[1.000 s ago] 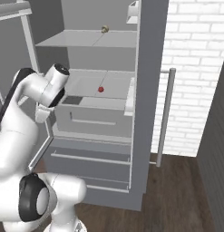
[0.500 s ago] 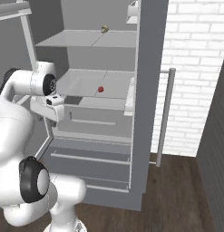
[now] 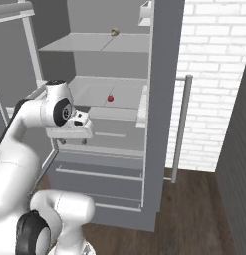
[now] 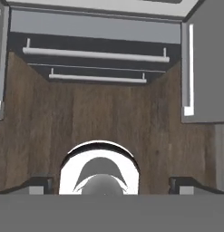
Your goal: Take the strawberry from the fridge and place it on top of the pancake, located on the dining counter.
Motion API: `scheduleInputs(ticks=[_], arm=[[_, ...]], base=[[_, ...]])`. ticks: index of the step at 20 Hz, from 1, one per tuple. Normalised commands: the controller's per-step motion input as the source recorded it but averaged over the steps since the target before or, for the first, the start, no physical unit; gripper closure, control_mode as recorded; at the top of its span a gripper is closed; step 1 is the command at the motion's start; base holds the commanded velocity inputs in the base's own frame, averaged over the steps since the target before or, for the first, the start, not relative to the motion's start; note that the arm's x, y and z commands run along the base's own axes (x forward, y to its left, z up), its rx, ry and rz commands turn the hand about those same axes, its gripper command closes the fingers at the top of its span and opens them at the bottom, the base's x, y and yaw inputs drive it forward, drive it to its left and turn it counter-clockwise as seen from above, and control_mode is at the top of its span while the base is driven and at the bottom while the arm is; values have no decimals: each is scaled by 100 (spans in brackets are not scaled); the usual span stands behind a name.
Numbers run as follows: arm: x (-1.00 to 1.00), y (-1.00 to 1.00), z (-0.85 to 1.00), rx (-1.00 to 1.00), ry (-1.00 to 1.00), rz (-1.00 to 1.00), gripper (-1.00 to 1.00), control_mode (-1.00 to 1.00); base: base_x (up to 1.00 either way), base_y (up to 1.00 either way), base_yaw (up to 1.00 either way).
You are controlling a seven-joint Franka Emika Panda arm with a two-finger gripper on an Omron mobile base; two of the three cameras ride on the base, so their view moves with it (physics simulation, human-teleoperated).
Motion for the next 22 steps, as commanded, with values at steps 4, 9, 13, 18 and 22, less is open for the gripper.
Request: scheduleInputs(ticks=[4,9,13,18,22], arm=[[-10,1,-26,6,-2,3,-100,-100],[-48,0,-7,7,-12,-2,-100,-100],[-21,0,-19,0,-7,-2,-100,-100],[0,0,0,0,0,0,-100,-100],[0,0,0,0,0,0,-100,-100]], base=[[0,0,0],[0,0,0],[0,0,0],[0,0,0],[0,0,0]])
